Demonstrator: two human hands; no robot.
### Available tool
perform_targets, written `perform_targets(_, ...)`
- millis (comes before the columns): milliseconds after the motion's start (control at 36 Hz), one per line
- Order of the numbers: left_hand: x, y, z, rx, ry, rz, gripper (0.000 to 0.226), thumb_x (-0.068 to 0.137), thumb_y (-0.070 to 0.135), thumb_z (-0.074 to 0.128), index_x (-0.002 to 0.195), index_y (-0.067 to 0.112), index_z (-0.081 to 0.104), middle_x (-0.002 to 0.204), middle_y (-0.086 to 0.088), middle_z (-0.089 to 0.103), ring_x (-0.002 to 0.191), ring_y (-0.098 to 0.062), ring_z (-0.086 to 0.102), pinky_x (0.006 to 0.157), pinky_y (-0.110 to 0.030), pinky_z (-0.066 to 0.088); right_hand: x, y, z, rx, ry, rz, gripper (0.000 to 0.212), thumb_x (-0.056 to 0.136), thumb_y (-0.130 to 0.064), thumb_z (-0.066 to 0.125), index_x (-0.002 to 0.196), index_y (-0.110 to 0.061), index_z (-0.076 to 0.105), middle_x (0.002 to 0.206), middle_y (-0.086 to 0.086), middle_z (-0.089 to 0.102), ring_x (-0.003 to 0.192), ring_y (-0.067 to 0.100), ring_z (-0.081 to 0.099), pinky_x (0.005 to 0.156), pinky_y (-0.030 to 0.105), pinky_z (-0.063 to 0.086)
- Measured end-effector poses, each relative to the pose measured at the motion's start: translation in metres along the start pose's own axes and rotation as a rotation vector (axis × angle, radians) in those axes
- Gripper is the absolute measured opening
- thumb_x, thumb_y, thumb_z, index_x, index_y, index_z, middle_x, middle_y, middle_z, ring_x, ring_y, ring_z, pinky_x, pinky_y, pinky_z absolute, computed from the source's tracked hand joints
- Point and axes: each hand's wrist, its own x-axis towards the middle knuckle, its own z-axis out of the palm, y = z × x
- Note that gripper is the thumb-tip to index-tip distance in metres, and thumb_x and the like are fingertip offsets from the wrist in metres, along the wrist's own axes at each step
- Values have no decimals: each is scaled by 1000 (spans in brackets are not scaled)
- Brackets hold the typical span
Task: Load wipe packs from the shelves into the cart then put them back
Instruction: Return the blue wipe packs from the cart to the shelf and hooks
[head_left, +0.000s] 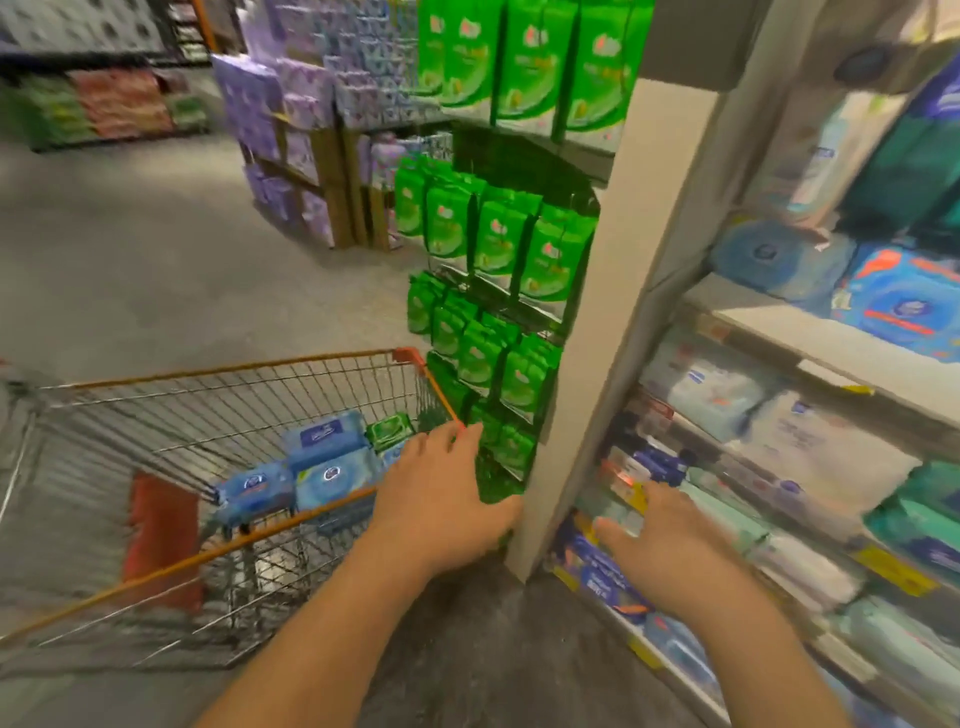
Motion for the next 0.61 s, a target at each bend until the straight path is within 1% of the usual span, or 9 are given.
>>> perform_targets(56, -1, -26, -8, -33, 18, -41, 89, 86, 70, 55, 158, 30, 23, 165, 1, 23, 150, -25, 22, 119, -44, 30, 5, -27, 7, -14, -2, -48, 60, 92, -63, 52, 136, -22, 45, 136, 7, 52, 113, 29, 54, 99, 40, 48)
perform_targets(139, -1, -68, -17, -73, 29, -98, 92, 85, 71, 54, 160, 30, 18, 167, 1, 20, 151, -26, 21, 121, -47, 29, 13, -70, 19, -41, -3, -113, 62, 85, -70, 52, 124, -22, 52, 124, 4, 57, 110, 27, 55, 95, 40, 50)
perform_targets(194, 1, -99, -25, -98, 25, -135, 92, 87, 68, 56, 161, 29, 18, 167, 1, 20, 151, -25, 21, 120, -44, 27, 17, -102, 29, -96, -50, -132, 60, 90, -65, 52, 124, -15, 52, 124, 6, 55, 117, 27, 53, 99, 37, 47)
perform_targets(278, 2, -145, -42, -150, 5, -179, 87, 87, 63, 60, 158, 26, 27, 161, -1, 31, 145, -25, 31, 114, -39, 33, 22, -153, 41, -123, -57, -178, 60, 90, -64, 51, 120, -12, 54, 122, 10, 61, 115, 30, 57, 99, 40, 48)
perform_targets(333, 6, -178, -53, -178, -17, -225, 87, 79, 70, 60, 149, 22, 40, 150, -3, 44, 134, -26, 44, 106, -38, 41, 26, -189, 51, -181, -68, -214, 63, 96, -58, 52, 134, -8, 50, 126, 12, 61, 123, 29, 54, 100, 37, 45)
perform_targets(389, 11, -211, -60, -222, -26, -274, 88, 74, 72, 61, 143, 21, 44, 145, -2, 48, 127, -25, 49, 99, -35, 43, 33, -222, 60, -212, -86, -227, 69, 99, -55, 52, 146, -6, 39, 136, 13, 55, 130, 29, 49, 103, 35, 43)
perform_targets(444, 16, -244, -62, -262, 6, -294, 81, 83, 65, 66, 148, 25, 39, 152, -1, 43, 134, -25, 44, 104, -35, 40, 40, -252, 72, -207, -74, -258, 68, 96, -58, 53, 144, -11, 42, 139, 13, 54, 129, 31, 51, 105, 41, 44)
perform_targets(500, 21, -276, -64, -273, 23, -306, 83, 87, 62, 65, 154, 28, 31, 159, 0, 34, 143, -25, 36, 113, -38, 35, 48, -278, 83, -197, -77, -295, 68, 94, -60, 54, 141, -12, 46, 142, 11, 54, 130, 32, 51, 107, 45, 43)
perform_targets(611, 32, -321, -71, -295, 8, -345, 88, 87, 64, 63, 158, 28, 26, 163, 1, 28, 148, -26, 30, 117, -42, 34, 58, -325, 96, -189, -93, -334, 55, 96, -50, 59, 134, -9, 52, 140, 13, 56, 130, 30, 52, 103, 34, 43)
